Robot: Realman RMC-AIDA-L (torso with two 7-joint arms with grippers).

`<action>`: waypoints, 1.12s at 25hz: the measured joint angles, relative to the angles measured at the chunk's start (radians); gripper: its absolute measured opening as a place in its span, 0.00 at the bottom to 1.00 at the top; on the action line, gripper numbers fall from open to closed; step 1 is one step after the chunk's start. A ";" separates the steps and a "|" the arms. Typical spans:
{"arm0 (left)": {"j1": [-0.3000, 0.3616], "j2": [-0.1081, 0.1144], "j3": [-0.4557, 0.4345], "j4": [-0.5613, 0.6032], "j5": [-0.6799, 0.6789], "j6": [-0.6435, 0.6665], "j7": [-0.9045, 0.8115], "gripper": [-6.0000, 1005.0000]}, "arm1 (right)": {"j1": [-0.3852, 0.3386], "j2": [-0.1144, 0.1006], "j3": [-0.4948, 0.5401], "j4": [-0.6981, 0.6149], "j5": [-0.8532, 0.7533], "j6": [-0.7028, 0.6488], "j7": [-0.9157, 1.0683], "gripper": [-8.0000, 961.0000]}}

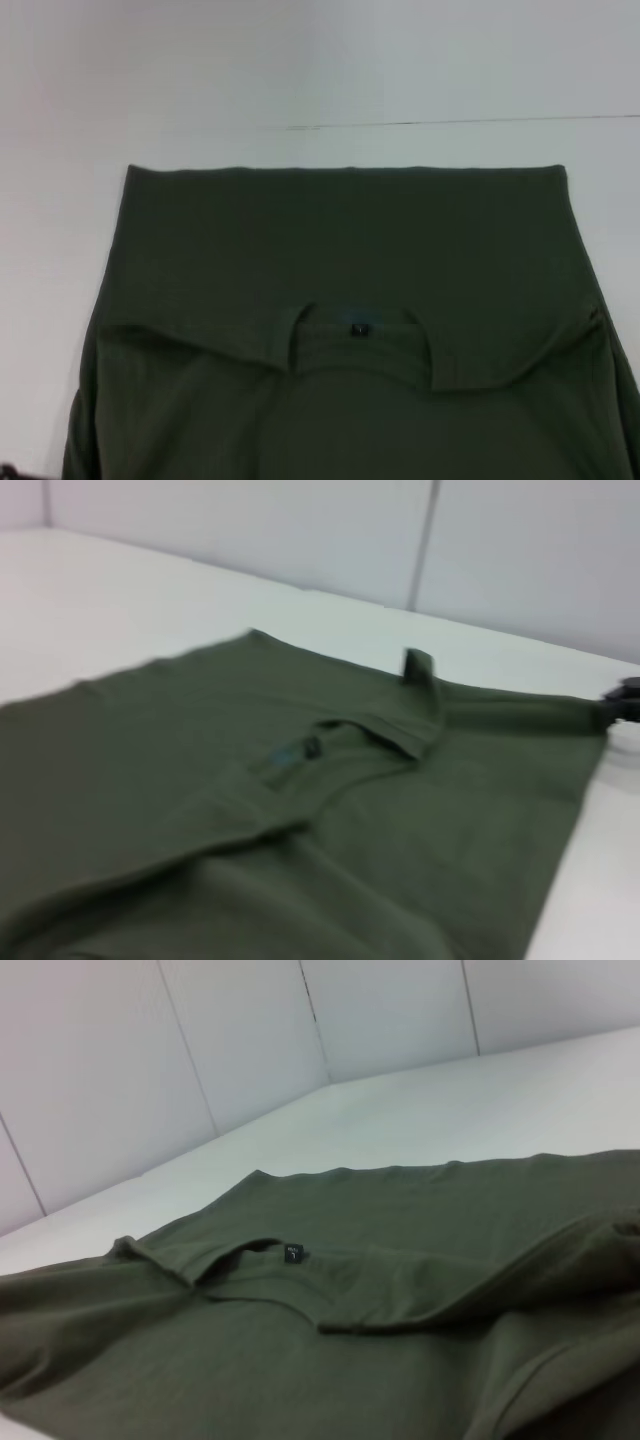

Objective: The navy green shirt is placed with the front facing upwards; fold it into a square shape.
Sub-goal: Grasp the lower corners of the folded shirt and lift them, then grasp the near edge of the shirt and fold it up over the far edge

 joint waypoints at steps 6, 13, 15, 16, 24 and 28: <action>0.003 -0.001 -0.028 0.024 0.039 0.046 0.005 0.05 | -0.004 -0.007 0.010 -0.008 -0.017 -0.009 0.037 0.07; -0.039 0.034 -0.176 0.020 0.034 0.071 -0.082 0.05 | 0.044 -0.010 0.070 -0.120 -0.013 -0.073 0.282 0.07; -0.048 0.037 -0.188 0.018 0.034 0.070 -0.093 0.05 | 0.068 -0.010 0.093 -0.158 -0.015 -0.089 0.359 0.07; -0.053 0.037 -0.195 0.018 0.034 0.068 -0.098 0.05 | 0.083 -0.010 0.099 -0.178 -0.016 -0.094 0.405 0.07; -0.122 0.042 -0.247 -0.014 -0.057 0.014 -0.249 0.05 | 0.210 -0.015 0.100 -0.331 -0.018 -0.094 0.739 0.07; -0.147 0.041 -0.248 -0.026 -0.090 -0.024 -0.299 0.05 | 0.274 -0.041 0.097 -0.353 -0.017 -0.102 0.857 0.07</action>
